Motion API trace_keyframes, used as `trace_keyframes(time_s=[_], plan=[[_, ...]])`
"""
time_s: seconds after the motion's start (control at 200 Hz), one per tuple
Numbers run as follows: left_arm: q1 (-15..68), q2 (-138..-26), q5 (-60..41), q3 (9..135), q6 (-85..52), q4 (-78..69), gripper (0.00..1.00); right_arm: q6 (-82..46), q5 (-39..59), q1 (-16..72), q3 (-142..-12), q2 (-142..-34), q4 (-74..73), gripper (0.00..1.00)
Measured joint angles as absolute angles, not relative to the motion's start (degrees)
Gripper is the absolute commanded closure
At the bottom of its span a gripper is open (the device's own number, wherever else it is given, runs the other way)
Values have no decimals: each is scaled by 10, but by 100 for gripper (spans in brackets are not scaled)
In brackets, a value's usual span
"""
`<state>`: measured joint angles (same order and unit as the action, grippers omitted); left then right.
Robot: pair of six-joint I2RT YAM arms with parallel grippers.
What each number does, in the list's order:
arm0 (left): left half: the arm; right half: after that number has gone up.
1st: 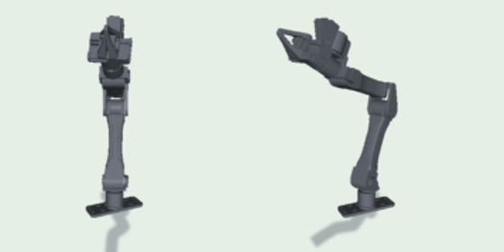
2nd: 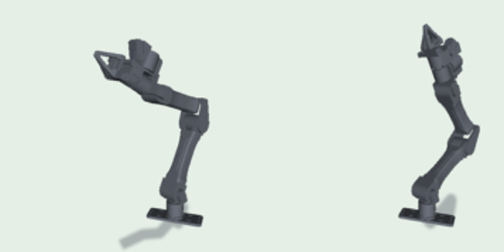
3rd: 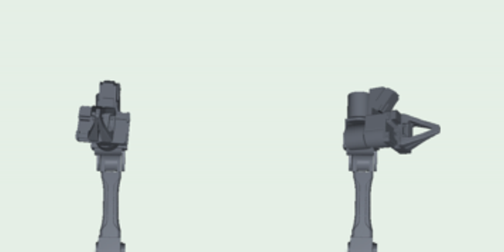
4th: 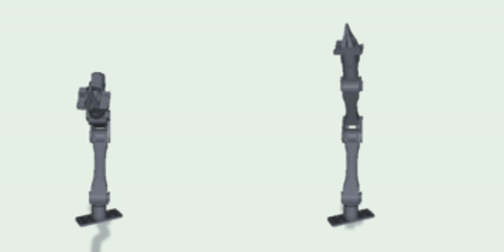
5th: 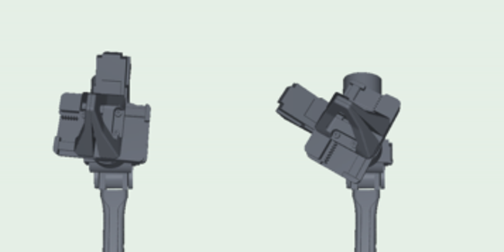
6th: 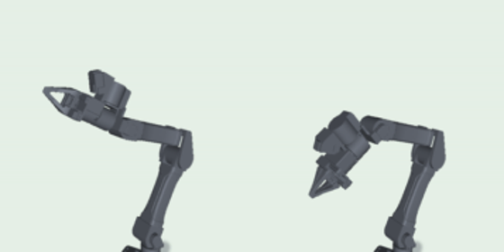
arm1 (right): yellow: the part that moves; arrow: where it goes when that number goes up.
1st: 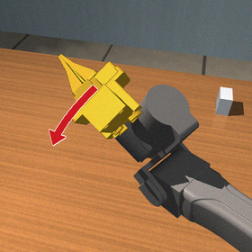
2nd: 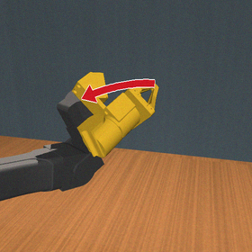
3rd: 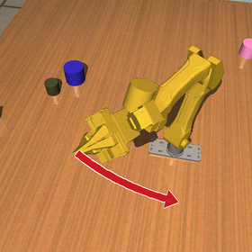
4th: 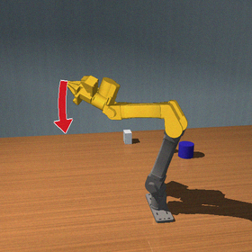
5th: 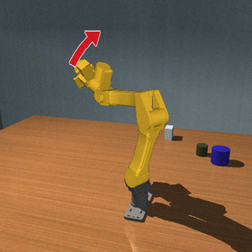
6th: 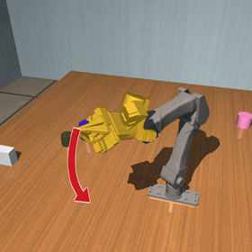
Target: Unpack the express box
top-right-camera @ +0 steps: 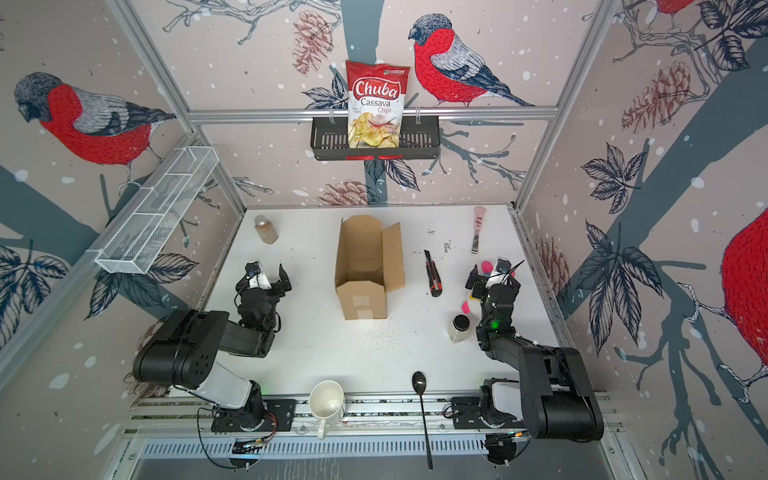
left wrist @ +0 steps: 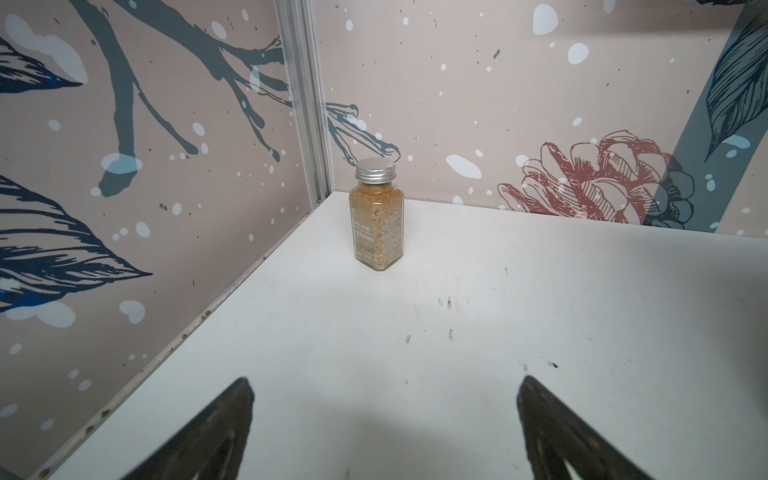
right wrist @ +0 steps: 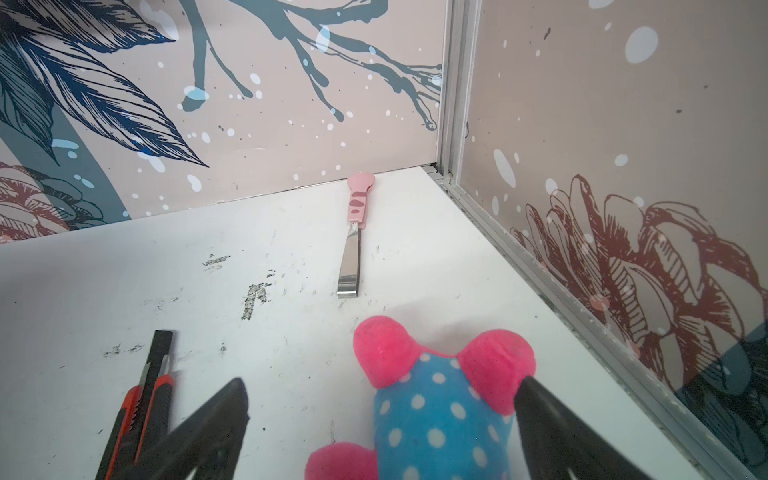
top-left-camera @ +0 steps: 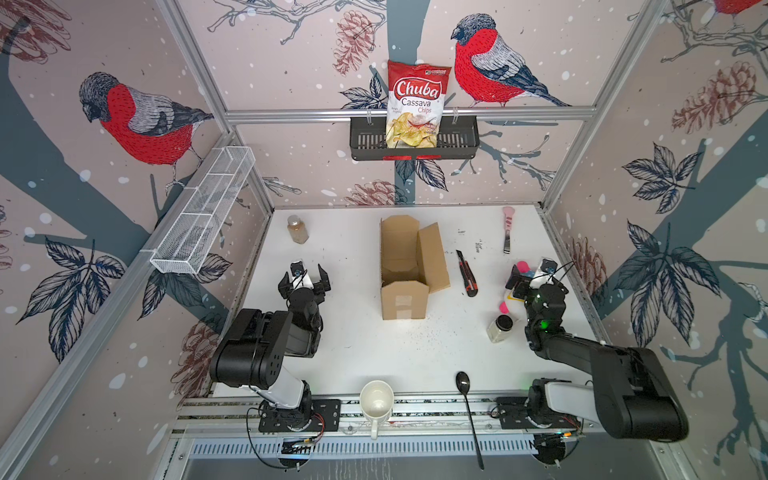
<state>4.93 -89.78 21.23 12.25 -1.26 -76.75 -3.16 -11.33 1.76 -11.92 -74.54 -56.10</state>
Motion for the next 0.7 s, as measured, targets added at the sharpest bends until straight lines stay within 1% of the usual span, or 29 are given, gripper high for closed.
trace_keyframes(time_s=[0.375, 0.7], plan=[[49, -898, 212, 123, -13, -766, 2, -31, -73, 16, -122, -851, -661, 1], [49, -898, 212, 123, -13, -766, 2, -30, -55, 11, -125, -856, -672, 1]])
